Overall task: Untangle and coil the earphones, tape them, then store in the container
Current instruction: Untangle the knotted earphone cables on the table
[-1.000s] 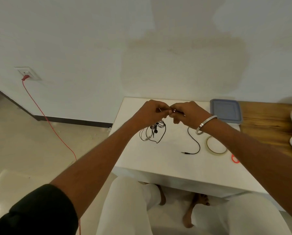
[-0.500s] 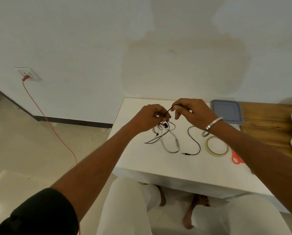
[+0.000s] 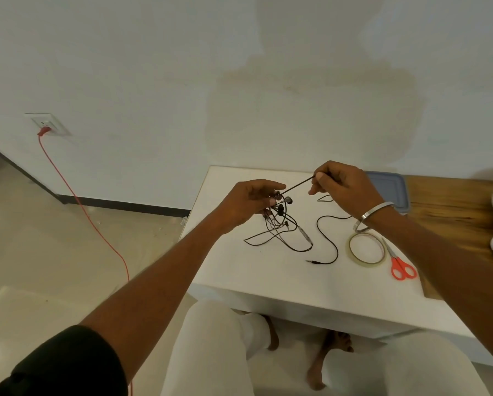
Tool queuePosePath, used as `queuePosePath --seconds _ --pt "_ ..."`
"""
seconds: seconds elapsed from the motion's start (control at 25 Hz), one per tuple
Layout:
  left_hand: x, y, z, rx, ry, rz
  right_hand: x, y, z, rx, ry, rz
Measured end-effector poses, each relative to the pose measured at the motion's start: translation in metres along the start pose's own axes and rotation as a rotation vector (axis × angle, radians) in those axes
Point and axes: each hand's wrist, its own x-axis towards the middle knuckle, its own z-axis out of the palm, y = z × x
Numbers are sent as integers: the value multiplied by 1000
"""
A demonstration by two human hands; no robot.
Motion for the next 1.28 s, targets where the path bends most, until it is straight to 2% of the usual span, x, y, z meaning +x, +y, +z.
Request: queuePosePath --seconds 0.12,0.32,0.4,0.48,0.56,0.68,0.76,0.84,0.88,0.96,1.08,1.28 --pt "-1 -5 -2 -78 74 1 -2 10 -4 1 46 69" --pt "0 -17 -14 82 309 -61 -2 25 -12 11 111 154" --pt "0 -26 -23 203 461 -103 0 31 -18 25 189 193" --pt "-4 -33 -31 461 511 -122 0 35 -23 104 232 232" --pt "-7 -42 -34 621 461 -124 1 34 -24 278 204 263" --pt "-8 -55 -31 704 298 -136 3 25 -21 509 128 268" --pt "-6 -56 -24 762 198 -215 3 19 -19 561 80 244" --pt "-3 -45 -12 821 186 -270 4 14 -17 571 30 225" --pt "0 -36 -4 801 200 -221 5 12 -16 567 10 220" --pt "6 -21 14 601 193 -55 7 9 -14 545 -19 213" --pt "18 -5 42 340 101 21 8 4 -13 502 -35 202" --pt "31 3 69 294 87 67 8 2 -17 466 -32 188"
